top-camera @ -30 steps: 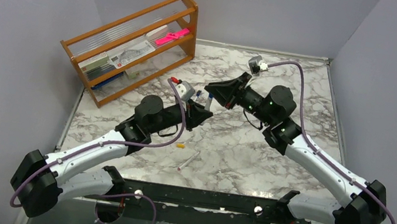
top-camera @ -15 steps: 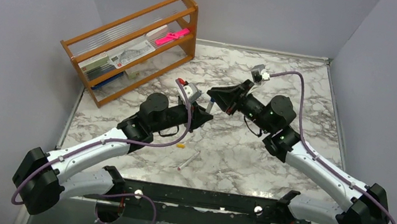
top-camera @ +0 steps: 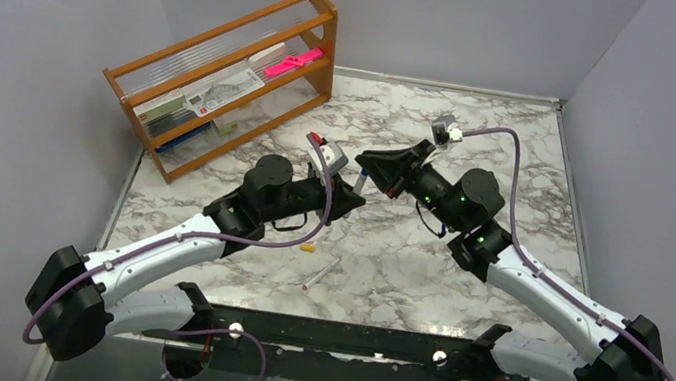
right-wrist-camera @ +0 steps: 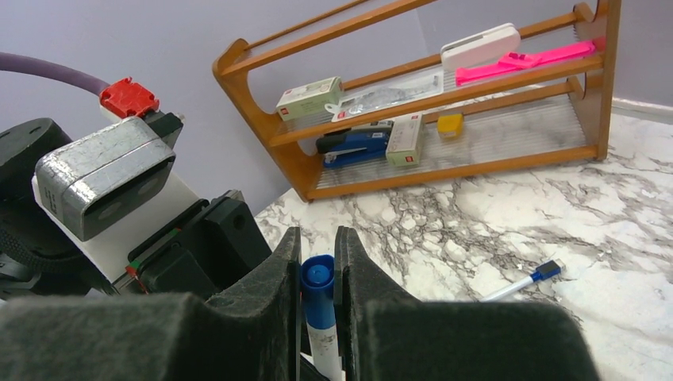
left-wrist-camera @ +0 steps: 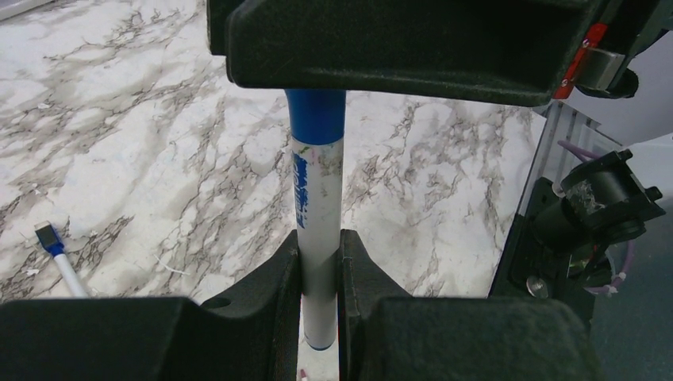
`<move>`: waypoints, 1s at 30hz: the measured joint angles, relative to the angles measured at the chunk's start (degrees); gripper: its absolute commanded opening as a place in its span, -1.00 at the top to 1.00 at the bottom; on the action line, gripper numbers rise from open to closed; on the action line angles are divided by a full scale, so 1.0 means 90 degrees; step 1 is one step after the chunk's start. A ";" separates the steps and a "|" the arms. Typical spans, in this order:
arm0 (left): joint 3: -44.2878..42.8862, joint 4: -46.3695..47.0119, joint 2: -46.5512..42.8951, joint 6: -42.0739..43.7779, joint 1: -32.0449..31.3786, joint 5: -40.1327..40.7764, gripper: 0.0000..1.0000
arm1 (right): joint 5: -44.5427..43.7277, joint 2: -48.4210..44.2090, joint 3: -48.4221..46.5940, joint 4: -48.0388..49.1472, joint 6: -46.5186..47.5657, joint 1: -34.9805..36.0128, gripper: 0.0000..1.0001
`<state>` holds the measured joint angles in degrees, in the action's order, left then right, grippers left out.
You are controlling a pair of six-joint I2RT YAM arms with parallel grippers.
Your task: Insert the pens into the pen caps
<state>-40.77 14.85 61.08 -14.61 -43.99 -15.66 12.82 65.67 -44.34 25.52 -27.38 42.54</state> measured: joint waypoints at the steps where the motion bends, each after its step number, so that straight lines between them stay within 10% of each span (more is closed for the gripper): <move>1: 0.0000 0.0005 -0.0012 -0.0002 0.0002 -0.0010 1.00 | -0.0029 -0.0015 -0.0073 -0.0095 -0.0002 0.0005 0.77; 9: 0.0573 0.1049 -0.0680 -0.0328 0.0151 0.0165 1.00 | -0.0279 -0.0197 -0.0376 -0.1333 -0.0270 0.0423 0.01; 19: 0.0935 0.1156 -0.1022 -0.0585 0.0206 0.1003 1.00 | -0.1469 -0.1469 -0.0010 -0.2059 -0.0311 0.0471 -0.05; 30: -0.2171 -0.1282 0.2523 -0.0095 0.0311 0.2606 1.00 | -0.2006 -0.1846 0.0556 -0.2987 -0.0330 0.0471 0.04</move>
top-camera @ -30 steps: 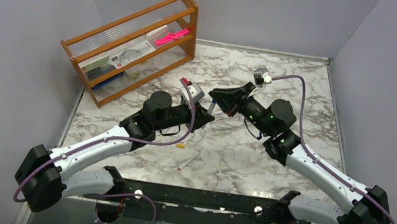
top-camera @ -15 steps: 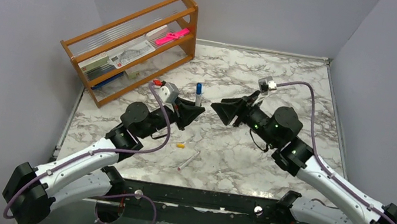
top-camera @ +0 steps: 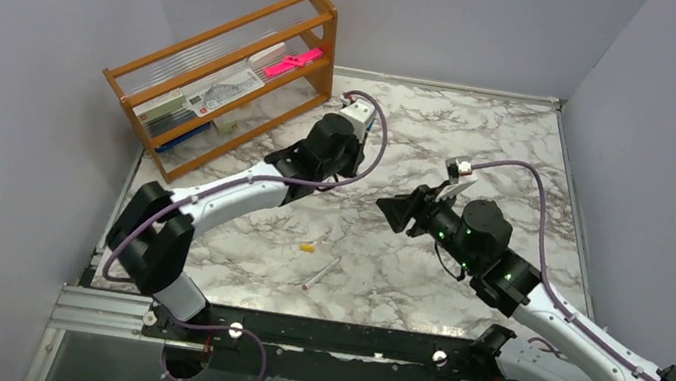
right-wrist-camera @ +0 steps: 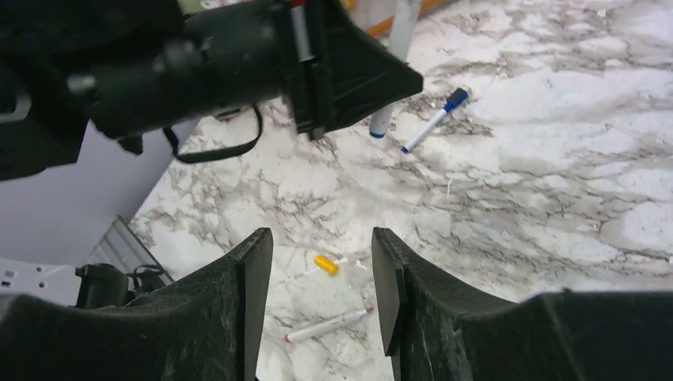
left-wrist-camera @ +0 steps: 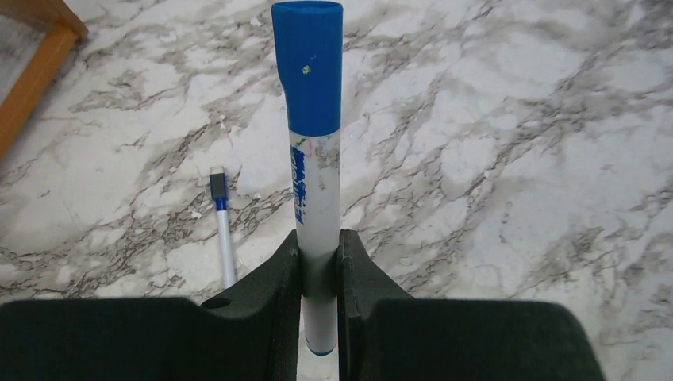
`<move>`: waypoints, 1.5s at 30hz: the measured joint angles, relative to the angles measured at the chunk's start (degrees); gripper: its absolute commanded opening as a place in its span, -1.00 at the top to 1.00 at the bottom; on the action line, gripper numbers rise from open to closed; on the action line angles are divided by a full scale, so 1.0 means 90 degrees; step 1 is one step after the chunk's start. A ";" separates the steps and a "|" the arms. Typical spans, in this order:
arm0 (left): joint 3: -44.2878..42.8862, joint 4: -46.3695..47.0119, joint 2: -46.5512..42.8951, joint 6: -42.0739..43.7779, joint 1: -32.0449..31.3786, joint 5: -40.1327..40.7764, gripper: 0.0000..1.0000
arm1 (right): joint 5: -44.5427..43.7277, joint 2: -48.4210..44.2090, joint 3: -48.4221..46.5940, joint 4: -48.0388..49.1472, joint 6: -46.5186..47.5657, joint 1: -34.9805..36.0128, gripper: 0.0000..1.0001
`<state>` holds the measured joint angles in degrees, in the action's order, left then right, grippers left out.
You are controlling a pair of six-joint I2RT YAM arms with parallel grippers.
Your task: Insert the pens into the pen caps
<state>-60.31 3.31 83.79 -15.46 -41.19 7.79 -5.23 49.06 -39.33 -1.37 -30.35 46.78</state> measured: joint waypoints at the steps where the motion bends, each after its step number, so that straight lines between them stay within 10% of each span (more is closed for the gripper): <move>1: -0.0240 -0.0216 0.0325 0.0041 0.0019 0.0056 1.00 | 0.0000 0.0000 0.0036 -0.0058 -0.0005 0.0000 0.04; 17: -0.2220 -0.1904 0.3713 -0.0036 0.0644 -0.0420 1.00 | 0.0070 0.0260 0.0245 -0.0236 -0.0046 0.0000 0.18; 28: -0.3028 -0.2494 0.4165 -0.0090 0.0823 -0.0500 0.48 | 0.0189 0.0561 0.0277 -0.0233 -0.0039 0.0000 0.20; 45: -0.2992 -0.2837 0.3866 -0.0197 0.0651 -0.0641 0.43 | 0.0226 0.0814 0.0420 -0.0221 -0.0056 0.0000 0.20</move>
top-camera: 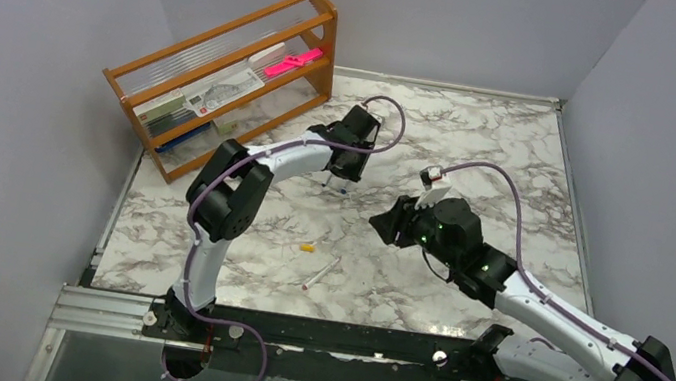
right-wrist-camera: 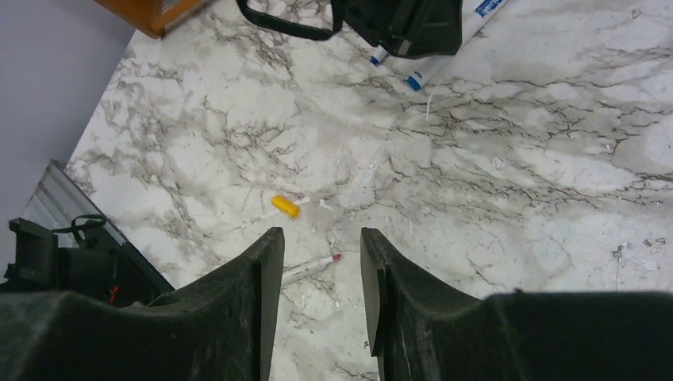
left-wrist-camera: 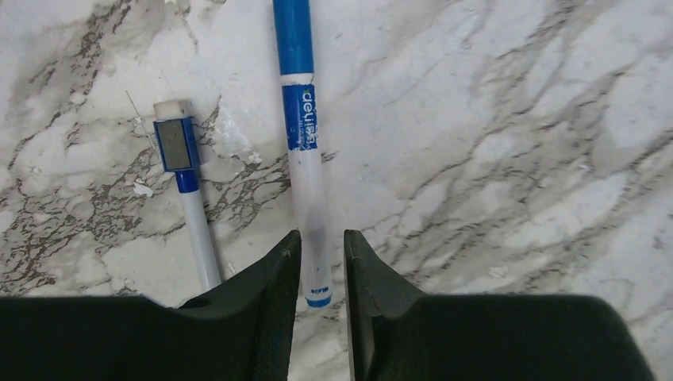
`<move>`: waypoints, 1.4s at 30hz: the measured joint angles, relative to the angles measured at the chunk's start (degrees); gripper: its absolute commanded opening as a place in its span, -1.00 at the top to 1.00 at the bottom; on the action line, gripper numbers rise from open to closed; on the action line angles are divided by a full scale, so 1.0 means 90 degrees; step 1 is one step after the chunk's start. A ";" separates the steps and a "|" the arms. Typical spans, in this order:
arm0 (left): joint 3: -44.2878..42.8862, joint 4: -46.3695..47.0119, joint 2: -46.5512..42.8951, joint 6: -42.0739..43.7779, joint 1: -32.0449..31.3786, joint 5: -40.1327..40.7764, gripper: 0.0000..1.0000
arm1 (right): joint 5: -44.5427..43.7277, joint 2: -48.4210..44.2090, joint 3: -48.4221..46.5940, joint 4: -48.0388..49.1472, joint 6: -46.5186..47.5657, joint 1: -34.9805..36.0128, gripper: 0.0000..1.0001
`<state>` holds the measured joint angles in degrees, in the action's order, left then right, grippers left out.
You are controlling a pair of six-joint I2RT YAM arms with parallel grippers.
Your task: Insert the pens into the pen caps
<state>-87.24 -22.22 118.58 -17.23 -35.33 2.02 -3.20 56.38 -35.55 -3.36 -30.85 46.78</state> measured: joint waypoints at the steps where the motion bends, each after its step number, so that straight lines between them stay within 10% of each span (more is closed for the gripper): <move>1: 0.0005 -0.0027 -0.0104 0.0000 -0.0036 -0.0027 0.39 | 0.0010 0.0032 0.0027 0.0002 -0.0002 0.0000 0.20; 8: 0.0005 -0.0027 -0.1124 0.0041 -0.0211 0.0049 0.03 | 0.0063 0.0143 0.0119 0.0015 -0.0041 0.0000 0.20; 12: 0.0007 -0.0022 -0.1263 0.0073 -0.0097 0.0182 0.10 | 0.0002 0.0255 0.0119 0.0051 -0.0056 -0.0002 0.30; 18: 0.0308 -0.0044 -0.1163 0.0102 0.0238 0.0391 0.29 | -0.0325 0.1846 -0.0182 0.0053 -0.0063 -0.0814 0.97; 30: 0.0843 -0.0036 -0.1020 0.0143 0.0913 0.0576 1.00 | -0.0282 0.5122 -0.2620 0.0777 0.0471 -0.1246 0.97; 42: 0.1197 0.0304 -0.0580 0.0136 0.0911 0.0488 1.00 | 0.0153 0.6749 -0.3888 0.0935 0.0678 -0.1338 0.97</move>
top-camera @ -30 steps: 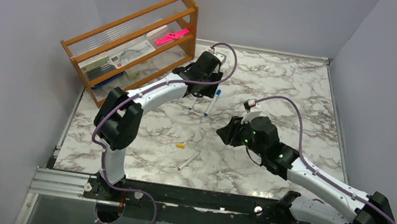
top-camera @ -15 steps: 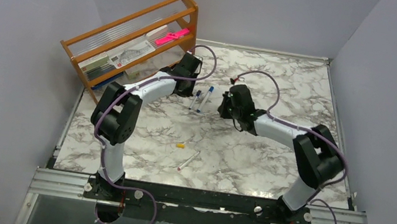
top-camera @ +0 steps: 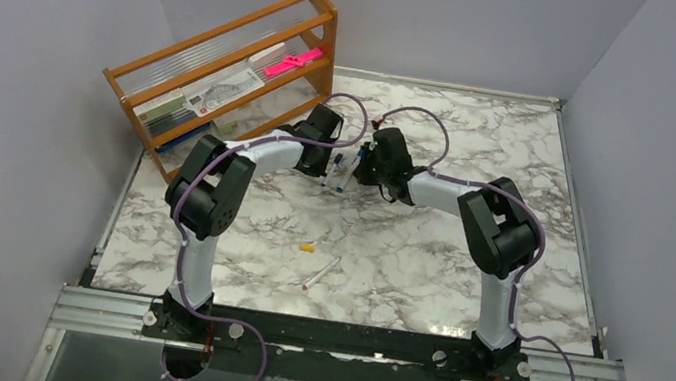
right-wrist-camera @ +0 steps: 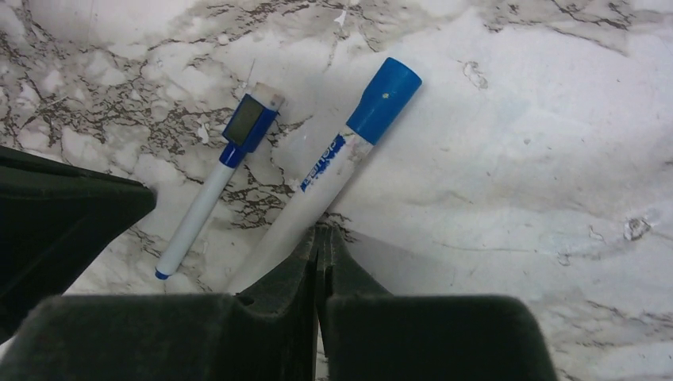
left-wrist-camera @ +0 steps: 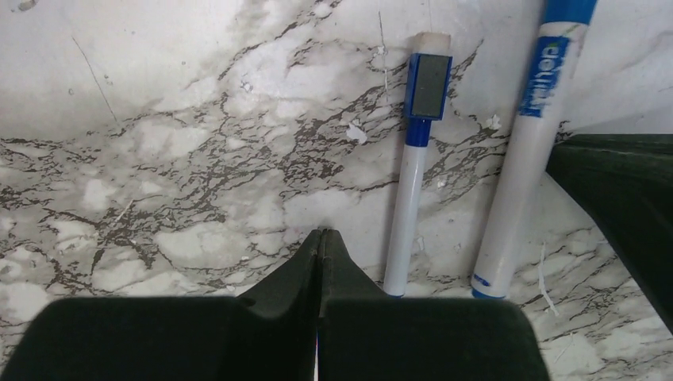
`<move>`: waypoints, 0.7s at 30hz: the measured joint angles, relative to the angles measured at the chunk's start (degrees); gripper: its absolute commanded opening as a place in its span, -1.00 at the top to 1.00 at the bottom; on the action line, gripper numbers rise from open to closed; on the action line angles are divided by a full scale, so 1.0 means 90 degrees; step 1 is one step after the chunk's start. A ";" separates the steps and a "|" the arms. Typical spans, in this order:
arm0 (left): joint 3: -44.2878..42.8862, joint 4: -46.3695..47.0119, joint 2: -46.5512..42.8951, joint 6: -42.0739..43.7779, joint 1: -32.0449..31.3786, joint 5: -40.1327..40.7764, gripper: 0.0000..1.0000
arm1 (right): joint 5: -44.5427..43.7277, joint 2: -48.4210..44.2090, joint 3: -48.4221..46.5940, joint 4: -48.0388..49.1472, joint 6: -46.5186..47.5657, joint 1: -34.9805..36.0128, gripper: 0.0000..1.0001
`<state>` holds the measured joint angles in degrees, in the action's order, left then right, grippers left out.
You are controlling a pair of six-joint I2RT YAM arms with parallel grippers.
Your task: Insert the pens into the pen caps
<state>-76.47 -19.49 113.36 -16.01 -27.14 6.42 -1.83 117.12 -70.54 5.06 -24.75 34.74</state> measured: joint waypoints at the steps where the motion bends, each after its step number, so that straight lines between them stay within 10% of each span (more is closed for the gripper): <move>1: 0.0024 0.0058 0.0000 -0.0007 -0.0017 -0.0022 1.00 | 0.0029 0.0056 -0.0056 0.0015 0.0005 0.0000 0.97; 21: 0.0083 0.0678 0.0100 -0.0330 -0.0636 -0.0170 1.00 | 0.0457 0.0525 -0.0583 0.0262 0.0073 -0.0036 0.97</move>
<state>-75.72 -13.39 114.26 -18.98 -32.86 4.89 2.28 121.84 -75.79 7.42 -24.10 34.41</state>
